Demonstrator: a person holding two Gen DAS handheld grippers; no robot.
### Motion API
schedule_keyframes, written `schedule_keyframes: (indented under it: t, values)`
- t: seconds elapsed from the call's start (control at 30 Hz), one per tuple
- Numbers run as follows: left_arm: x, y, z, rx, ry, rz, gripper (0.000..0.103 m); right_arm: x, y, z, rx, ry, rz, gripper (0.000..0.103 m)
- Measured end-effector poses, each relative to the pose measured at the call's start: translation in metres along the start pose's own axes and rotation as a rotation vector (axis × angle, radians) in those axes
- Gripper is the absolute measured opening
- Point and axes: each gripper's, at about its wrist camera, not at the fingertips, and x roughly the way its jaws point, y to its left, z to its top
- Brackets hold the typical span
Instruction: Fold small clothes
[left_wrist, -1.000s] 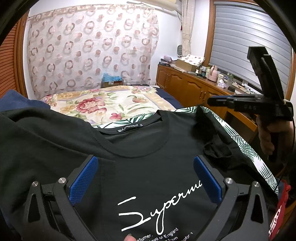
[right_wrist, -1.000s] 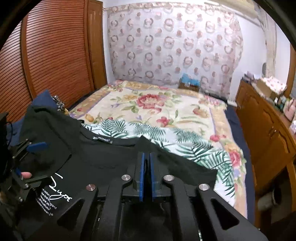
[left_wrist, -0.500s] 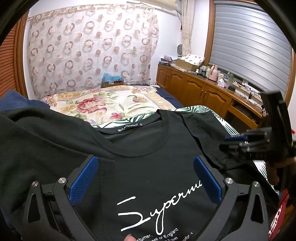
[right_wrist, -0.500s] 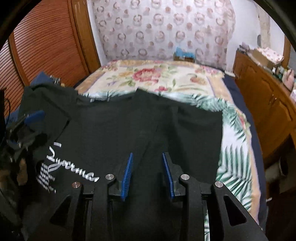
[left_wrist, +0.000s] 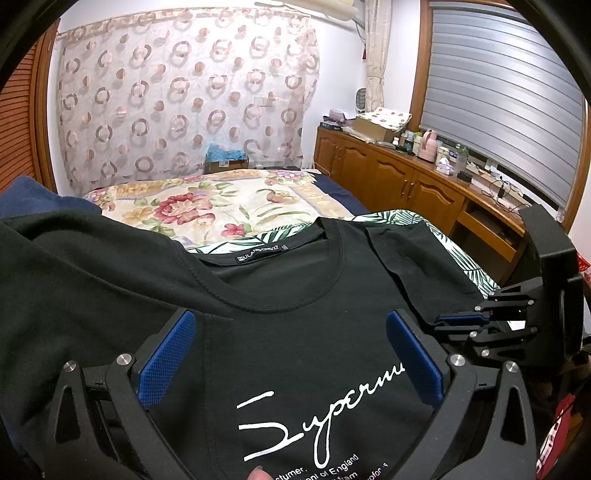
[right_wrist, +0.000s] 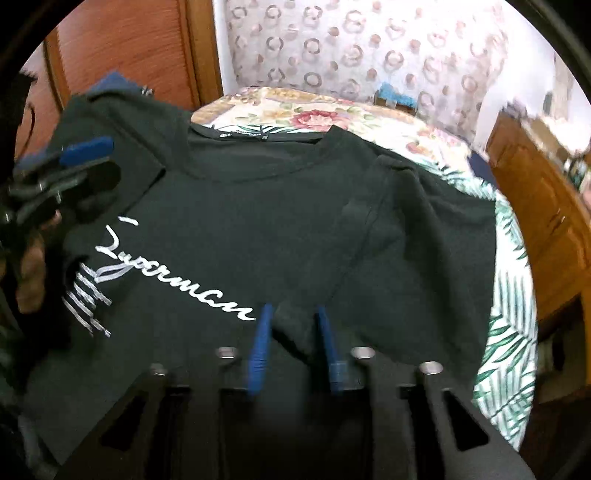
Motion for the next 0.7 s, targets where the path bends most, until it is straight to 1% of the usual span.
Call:
schedule_keyframes:
  t: [0.03, 0.1, 0.17, 0.4, 0.57, 0.7]
  values:
    - [0.0, -0.001, 0.0, 0.0, 0.0, -0.001, 0.103, -0.001, 0.0, 0.002, -0.002, 0.002, 0.002, 0.009]
    - [0.0, 0.0, 0.0, -0.001, 0.0, 0.001, 0.103, -0.004, 0.002, 0.004, -0.016, 0.001, 0.008, 0.008]
    - [0.001, 0.002, 0.0, -0.004, -0.001, 0.002, 0.103, -0.01, 0.003, 0.002, -0.019, -0.001, 0.033, 0.007]
    - [0.0, 0.002, 0.0, -0.003, -0.001, 0.003, 0.103, -0.02, 0.001, -0.013, -0.017, -0.009, 0.068, 0.007]
    - [0.001, 0.006, 0.0, -0.004, -0.003, 0.007, 0.103, -0.023, 0.0, -0.021, -0.028, 0.004, 0.092, 0.007]
    - [-0.001, 0.002, 0.001, -0.005, -0.008, 0.011, 0.103, -0.028, -0.001, -0.025, -0.025, 0.016, 0.093, 0.007]
